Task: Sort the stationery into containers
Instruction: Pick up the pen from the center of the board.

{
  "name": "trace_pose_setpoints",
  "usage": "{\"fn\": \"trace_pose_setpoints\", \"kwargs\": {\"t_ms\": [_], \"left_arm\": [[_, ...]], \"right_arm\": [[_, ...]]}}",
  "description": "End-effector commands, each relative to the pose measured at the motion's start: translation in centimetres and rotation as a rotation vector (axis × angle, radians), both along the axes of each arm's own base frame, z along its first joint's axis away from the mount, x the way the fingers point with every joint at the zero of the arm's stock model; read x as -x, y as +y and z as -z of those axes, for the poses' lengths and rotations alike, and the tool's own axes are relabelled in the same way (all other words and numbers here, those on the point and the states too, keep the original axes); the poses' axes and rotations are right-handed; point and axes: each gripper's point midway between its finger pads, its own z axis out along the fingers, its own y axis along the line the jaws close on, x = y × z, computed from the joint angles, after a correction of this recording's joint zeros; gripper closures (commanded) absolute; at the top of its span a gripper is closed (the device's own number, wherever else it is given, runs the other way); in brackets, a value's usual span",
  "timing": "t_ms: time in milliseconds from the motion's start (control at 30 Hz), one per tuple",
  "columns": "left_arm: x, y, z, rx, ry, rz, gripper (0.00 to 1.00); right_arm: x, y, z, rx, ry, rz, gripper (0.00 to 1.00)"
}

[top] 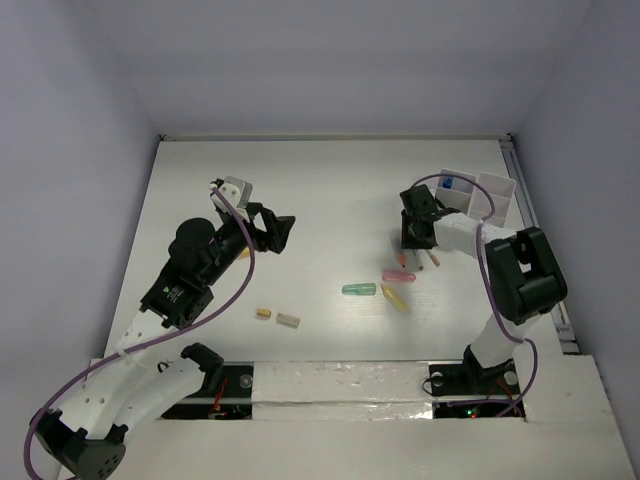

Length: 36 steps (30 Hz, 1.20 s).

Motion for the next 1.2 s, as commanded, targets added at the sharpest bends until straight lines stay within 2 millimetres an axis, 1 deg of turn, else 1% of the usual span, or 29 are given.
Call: {"fn": "trace_pose_setpoints", "kwargs": {"t_ms": [0,33,133,167,200,233,300,333,367,533,600,633,700,733,800,833,867,933,967,1000,1033,1067,1100,1133,1167], "left_arm": [[-0.1,-0.1,-1.2,0.028,-0.039,0.006,0.23],[-0.1,-0.1,-1.2,0.029,-0.037,0.004,0.23],[-0.2,-0.2,-1.0,0.025,-0.034,0.004,0.23],[-0.2,-0.1,-1.0,0.024,-0.035,0.001,0.23],[-0.2,-0.1,-1.0,0.023,-0.034,-0.001,0.23],[-0.3,-0.1,-1.0,0.023,-0.034,-0.004,0.23],[-0.3,0.0,-1.0,0.022,-0.036,-0.005,0.23],[-0.3,0.0,-1.1,0.022,-0.036,-0.005,0.23],[-0.2,0.0,-1.1,0.023,-0.037,-0.005,0.23],[-0.3,0.0,-0.9,0.018,-0.033,-0.007,0.23],[-0.3,0.0,-1.0,0.019,-0.034,-0.007,0.23],[-0.3,0.0,-1.0,0.019,-0.034,-0.008,0.23],[-0.3,0.0,-1.0,0.021,-0.034,-0.008,0.23],[-0.3,0.0,-1.0,0.019,-0.034,-0.008,0.23],[-0.3,0.0,-1.0,0.019,-0.034,-0.008,0.23],[-0.3,0.0,-1.0,0.019,-0.034,-0.008,0.23],[-0.3,0.1,-1.0,0.021,-0.035,-0.01,0.23],[-0.2,0.0,-1.0,0.024,-0.035,-0.004,0.23],[-0.2,-0.1,-1.0,0.022,-0.036,-0.001,0.23],[-0.2,-0.1,-1.1,0.025,-0.036,0.002,0.23],[-0.2,-0.1,-1.0,0.024,-0.035,0.002,0.23],[-0.1,-0.1,-1.1,0.025,-0.036,0.002,0.23],[-0.1,-0.1,-1.2,0.026,-0.039,0.001,0.23],[-0.1,0.0,-1.2,0.026,-0.039,-0.002,0.23],[-0.1,0.0,-1.3,0.028,-0.042,-0.001,0.23]], "right_arm": [[-2.0,0.5,-0.9,0.017,-0.045,-0.01,0.62],[-2.2,0.7,-0.9,0.012,-0.044,-0.014,0.63],[-2.5,1.2,-0.9,-0.002,-0.037,-0.027,0.74],[-2.6,1.4,-0.9,-0.011,-0.027,-0.034,0.82],[-2.6,1.6,-0.9,-0.016,-0.024,-0.036,0.83],[-2.7,1.7,-0.8,-0.021,-0.022,-0.041,0.83],[-2.9,1.8,-0.9,-0.019,-0.016,-0.046,0.75],[-2.9,1.8,-0.7,-0.015,-0.008,-0.047,0.71],[-3.0,1.8,-0.6,-0.011,-0.004,-0.051,0.64],[-3.7,2.2,-0.5,-0.01,0.004,-0.063,0.63],[-3.8,2.2,0.0,-0.003,0.015,-0.069,0.63],[-4.0,2.2,-0.1,-0.001,0.013,-0.07,0.65],[-4.1,2.3,0.6,0.006,0.032,-0.076,0.74],[-4.1,2.3,0.7,0.01,0.039,-0.077,0.81],[-4.1,2.3,0.9,0.009,0.042,-0.073,0.92],[-4.1,2.2,0.7,0.008,0.033,-0.07,0.99],[-4.3,2.3,0.4,0.004,0.015,-0.067,1.0],[-5.1,2.5,-1.8,-0.015,-0.055,-0.064,1.0],[-6.3,2.9,-3.4,-0.036,-0.128,-0.067,1.0],[-6.6,3.0,-5.9,-0.061,-0.205,-0.069,1.0],[-8.1,3.3,-9.8,-0.103,-0.358,-0.063,1.0],[-8.1,3.3,-9.8,-0.101,-0.359,-0.066,1.0],[-8.1,3.1,-11.0,-0.107,-0.404,-0.061,1.0],[-8.2,2.6,-14.0,-0.113,-0.498,-0.036,1.0],[-8.8,2.4,-16.1,-0.125,-0.582,-0.023,1.0]]}}
